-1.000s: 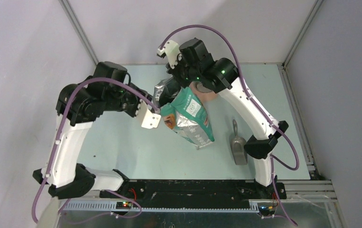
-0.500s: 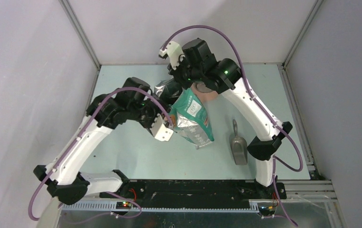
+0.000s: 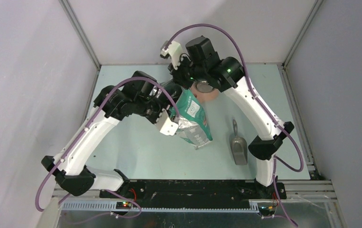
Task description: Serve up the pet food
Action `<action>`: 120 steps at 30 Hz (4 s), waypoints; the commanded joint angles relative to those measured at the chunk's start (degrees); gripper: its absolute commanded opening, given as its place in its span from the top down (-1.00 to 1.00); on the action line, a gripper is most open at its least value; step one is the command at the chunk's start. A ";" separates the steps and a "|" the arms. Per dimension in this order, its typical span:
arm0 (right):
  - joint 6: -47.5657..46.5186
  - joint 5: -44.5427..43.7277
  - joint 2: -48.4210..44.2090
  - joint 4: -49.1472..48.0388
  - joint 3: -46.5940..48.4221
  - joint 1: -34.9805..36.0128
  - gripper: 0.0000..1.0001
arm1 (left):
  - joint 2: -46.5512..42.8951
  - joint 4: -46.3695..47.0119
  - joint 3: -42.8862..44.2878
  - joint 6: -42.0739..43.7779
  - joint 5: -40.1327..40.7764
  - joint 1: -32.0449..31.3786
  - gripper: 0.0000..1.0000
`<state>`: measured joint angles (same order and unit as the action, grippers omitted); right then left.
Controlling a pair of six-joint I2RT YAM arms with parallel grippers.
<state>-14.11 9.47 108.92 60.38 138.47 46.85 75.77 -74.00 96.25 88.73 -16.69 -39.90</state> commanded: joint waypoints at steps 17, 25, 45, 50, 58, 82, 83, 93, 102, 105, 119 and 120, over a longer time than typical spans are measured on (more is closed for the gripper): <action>4.38 14.07 7.11 -36.77 12.05 1.58 1.00 | -8.79 2.41 4.90 -19.63 4.25 1.00 1.00; 4.48 11.71 2.72 -30.89 6.56 0.51 -0.01 | -10.76 11.04 -2.53 -24.98 9.96 1.54 0.83; 15.18 24.44 -32.06 -20.46 -29.45 -17.08 -0.33 | -18.78 19.20 -4.93 -41.02 6.41 3.62 -0.24; 15.05 23.87 -36.49 -18.95 -35.68 -19.28 -0.33 | -19.78 20.61 -6.64 -43.09 4.86 6.28 -0.29; 16.11 24.42 -38.18 -18.52 -37.10 -21.14 -0.33 | -16.90 29.24 -7.94 -40.36 9.58 6.77 -0.42; 0.00 16.06 -22.17 -1.80 -63.20 -45.47 -0.50 | -28.20 17.15 -5.66 -75.18 3.42 26.99 -0.83; 0.11 16.74 -19.12 -2.48 -63.22 -45.72 -0.47 | -29.22 16.08 -7.27 -75.21 2.98 27.07 -0.82; -0.38 18.89 -6.83 -11.38 -65.38 -46.29 -0.32 | -39.39 11.84 -17.67 -75.60 -4.25 33.73 -0.79; 1.32 18.19 -1.68 -14.79 -66.18 -42.89 -0.14 | -37.66 15.35 -18.86 -82.05 -12.85 38.88 -0.66; 2.38 17.40 -1.08 -15.01 -67.86 -41.37 -0.11 | -37.03 15.13 -17.58 -80.70 -13.36 38.93 -0.66; 2.50 15.93 -14.91 -8.01 -70.29 -40.76 1.00 | -36.20 25.10 -17.86 -79.94 -24.64 38.66 -0.48; 3.05 16.48 -19.06 -6.07 -68.50 -41.57 1.00 | -35.79 28.24 -17.50 -80.47 -25.48 37.59 -0.48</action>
<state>-11.40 24.75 103.18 49.23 66.35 6.96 39.68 -57.21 79.00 10.02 -34.96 -1.48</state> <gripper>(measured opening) 0.243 0.742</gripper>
